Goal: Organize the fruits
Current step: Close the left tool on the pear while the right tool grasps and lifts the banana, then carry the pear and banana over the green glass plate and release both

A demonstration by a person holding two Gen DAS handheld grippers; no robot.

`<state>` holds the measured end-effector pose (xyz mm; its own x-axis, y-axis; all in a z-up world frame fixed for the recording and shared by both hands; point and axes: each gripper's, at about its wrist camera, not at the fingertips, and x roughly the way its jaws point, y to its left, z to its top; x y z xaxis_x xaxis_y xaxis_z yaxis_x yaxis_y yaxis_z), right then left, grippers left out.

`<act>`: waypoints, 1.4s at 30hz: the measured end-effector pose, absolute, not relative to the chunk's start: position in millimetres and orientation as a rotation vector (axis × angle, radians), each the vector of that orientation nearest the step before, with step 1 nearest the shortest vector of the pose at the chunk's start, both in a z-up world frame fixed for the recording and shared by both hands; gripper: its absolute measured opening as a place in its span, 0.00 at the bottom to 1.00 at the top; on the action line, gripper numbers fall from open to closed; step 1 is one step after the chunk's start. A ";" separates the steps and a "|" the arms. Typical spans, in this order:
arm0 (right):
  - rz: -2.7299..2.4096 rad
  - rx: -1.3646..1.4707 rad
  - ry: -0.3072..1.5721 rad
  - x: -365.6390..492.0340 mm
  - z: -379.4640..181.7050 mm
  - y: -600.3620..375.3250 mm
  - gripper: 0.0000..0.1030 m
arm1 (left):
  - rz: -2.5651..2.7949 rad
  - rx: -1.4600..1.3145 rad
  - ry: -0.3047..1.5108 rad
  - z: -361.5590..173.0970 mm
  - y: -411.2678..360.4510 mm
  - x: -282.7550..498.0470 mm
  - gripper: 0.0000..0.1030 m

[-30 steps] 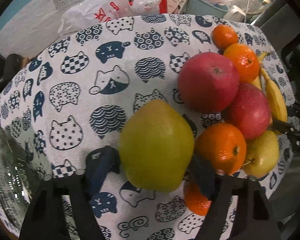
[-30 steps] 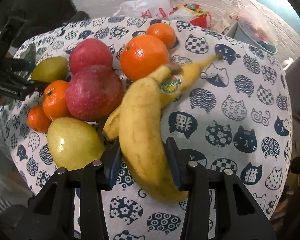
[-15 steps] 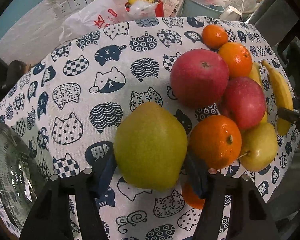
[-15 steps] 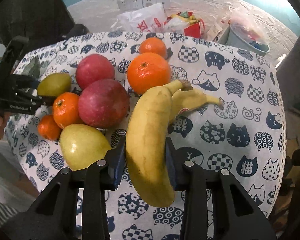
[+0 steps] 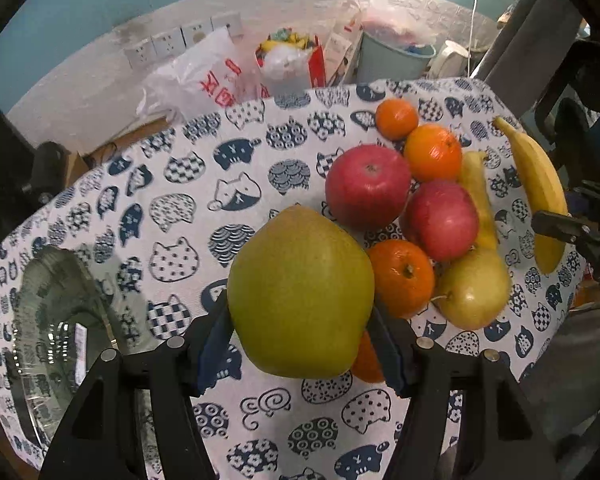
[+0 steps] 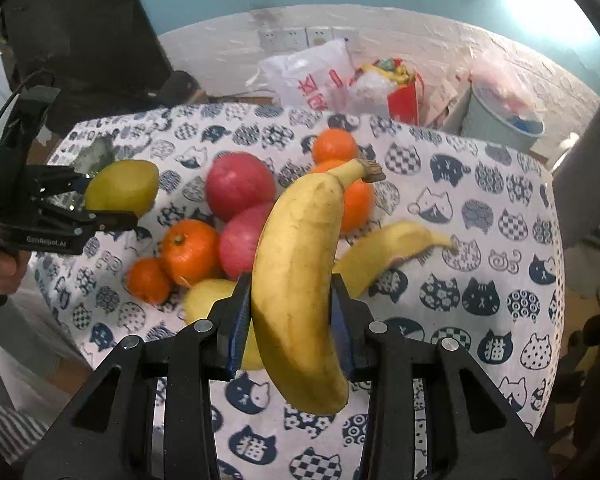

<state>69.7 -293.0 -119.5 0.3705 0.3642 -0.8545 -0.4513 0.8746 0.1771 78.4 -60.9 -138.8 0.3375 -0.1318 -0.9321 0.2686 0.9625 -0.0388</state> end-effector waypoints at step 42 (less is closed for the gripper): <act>0.889 -0.231 1.025 66.6 -76.3 -19.2 0.35 | 0.024 -0.130 1.055 -92.4 148.7 -2.8 0.64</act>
